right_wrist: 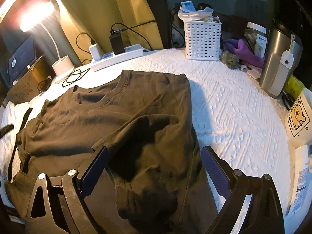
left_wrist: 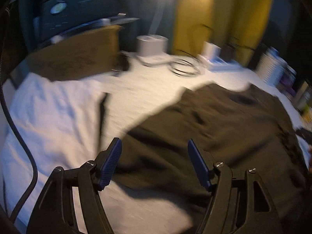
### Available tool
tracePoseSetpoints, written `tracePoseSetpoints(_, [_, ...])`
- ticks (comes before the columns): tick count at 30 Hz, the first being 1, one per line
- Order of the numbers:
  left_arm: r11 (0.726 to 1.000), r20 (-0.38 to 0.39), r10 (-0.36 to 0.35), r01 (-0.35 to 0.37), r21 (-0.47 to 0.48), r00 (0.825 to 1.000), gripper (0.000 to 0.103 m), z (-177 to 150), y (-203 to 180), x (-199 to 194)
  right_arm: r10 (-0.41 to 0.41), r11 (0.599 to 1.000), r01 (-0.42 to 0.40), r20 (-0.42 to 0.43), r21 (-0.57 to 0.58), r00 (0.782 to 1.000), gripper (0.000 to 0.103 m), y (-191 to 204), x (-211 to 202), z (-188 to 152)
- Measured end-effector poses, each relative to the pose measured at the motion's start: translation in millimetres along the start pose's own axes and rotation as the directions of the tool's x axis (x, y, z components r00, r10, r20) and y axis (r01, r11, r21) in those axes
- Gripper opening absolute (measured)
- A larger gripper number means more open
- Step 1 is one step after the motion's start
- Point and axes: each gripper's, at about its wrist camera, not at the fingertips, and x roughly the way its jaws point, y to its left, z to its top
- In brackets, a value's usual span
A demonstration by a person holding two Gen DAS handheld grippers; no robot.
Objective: Fold small clothes
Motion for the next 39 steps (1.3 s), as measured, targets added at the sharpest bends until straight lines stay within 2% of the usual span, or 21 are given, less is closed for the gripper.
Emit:
tracePoseSetpoints(4, [0.994,-0.061,-0.032,0.039,0.104,0.998,0.070,-16.5,-46.0,7.8,0.019,1.000,-0.019,0.012,-0.002,1.000,0.096,-4.0,-5.4,-5.2])
tracePoseSetpoints(7, [0.986,-0.099,-0.026,0.042,0.164,0.995,0.070,-28.4,-65.7,14.2,0.023,1.000,-0.024,0.022,0.011,0.999,0.096,-11.9,-11.1,-10.2])
tracePoseSetpoints(11, [0.966,-0.129,0.048,-0.014,0.257,0.990,0.067,-45.6,-78.6,29.1,0.025,0.999,-0.026,0.033,0.028,0.999,0.096,-21.8,-17.5,-16.3])
tracePoseSetpoints(12, [0.966,-0.130,0.053,-0.018,0.256,0.990,0.052,-48.6,-76.0,30.8,0.026,0.999,-0.027,0.035,0.031,0.999,0.096,-23.9,-18.6,-17.7])
tracePoseSetpoints(13, [0.968,-0.130,0.071,-0.036,0.250,0.989,0.043,-50.5,-70.6,31.3,0.027,0.999,-0.028,0.036,0.034,0.999,0.096,-25.7,-19.4,-19.1])
tracePoseSetpoints(15, [0.974,-0.120,0.075,-0.047,0.221,0.990,0.017,-52.3,-56.9,26.3,0.027,0.999,-0.028,0.037,0.039,0.999,0.096,-28.6,-20.1,-21.3])
tracePoseSetpoints(18, [0.987,-0.114,0.080,-0.063,0.145,0.990,0.014,-53.7,-30.9,14.8,0.027,0.999,-0.029,0.035,0.043,0.999,0.096,-29.9,-18.8,-23.1])
tracePoseSetpoints(20, [0.991,-0.116,0.085,-0.071,0.115,0.990,0.014,-58.6,-17.9,8.8,0.030,0.999,-0.031,0.034,0.042,0.999,0.096,-29.3,-17.2,-23.4])
tracePoseSetpoints(26, [0.999,-0.159,0.023,-0.027,-0.022,0.987,0.016,-69.7,16.4,-9.3,0.037,0.999,-0.037,0.027,0.021,0.999,0.096,-19.4,-12.9,-18.9])
tracePoseSetpoints(28, [0.998,-0.140,0.015,-0.024,-0.058,0.990,0.026,-67.2,27.8,-18.9,0.034,0.999,-0.035,0.023,0.012,0.999,0.096,-15.4,-11.7,-16.8])
tracePoseSetpoints(30, [0.996,-0.108,0.008,-0.018,-0.092,0.994,0.051,-63.1,37.0,-25.9,0.033,0.999,-0.033,0.022,0.007,0.999,0.096,-12.0,-11.1,-14.8])
tracePoseSetpoints(31, [0.993,-0.086,-0.003,-0.007,-0.118,0.996,0.054,-59.4,43.1,-28.2,0.032,0.999,-0.032,0.022,0.006,0.999,0.096,-11.3,-11.0,-13.7])
tracePoseSetpoints(34, [0.989,-0.056,0.017,-0.025,-0.147,0.998,0.057,-44.9,55.9,-19.8,0.030,1.000,-0.030,0.021,0.000,0.999,0.096,-7.1,-10.1,-10.4])
tracePoseSetpoints(39, [0.990,-0.083,0.045,-0.055,-0.129,0.996,0.057,-27.6,63.0,19.6,0.018,1.000,-0.018,0.017,-0.006,1.000,0.096,-2.7,-10.2,-7.7])
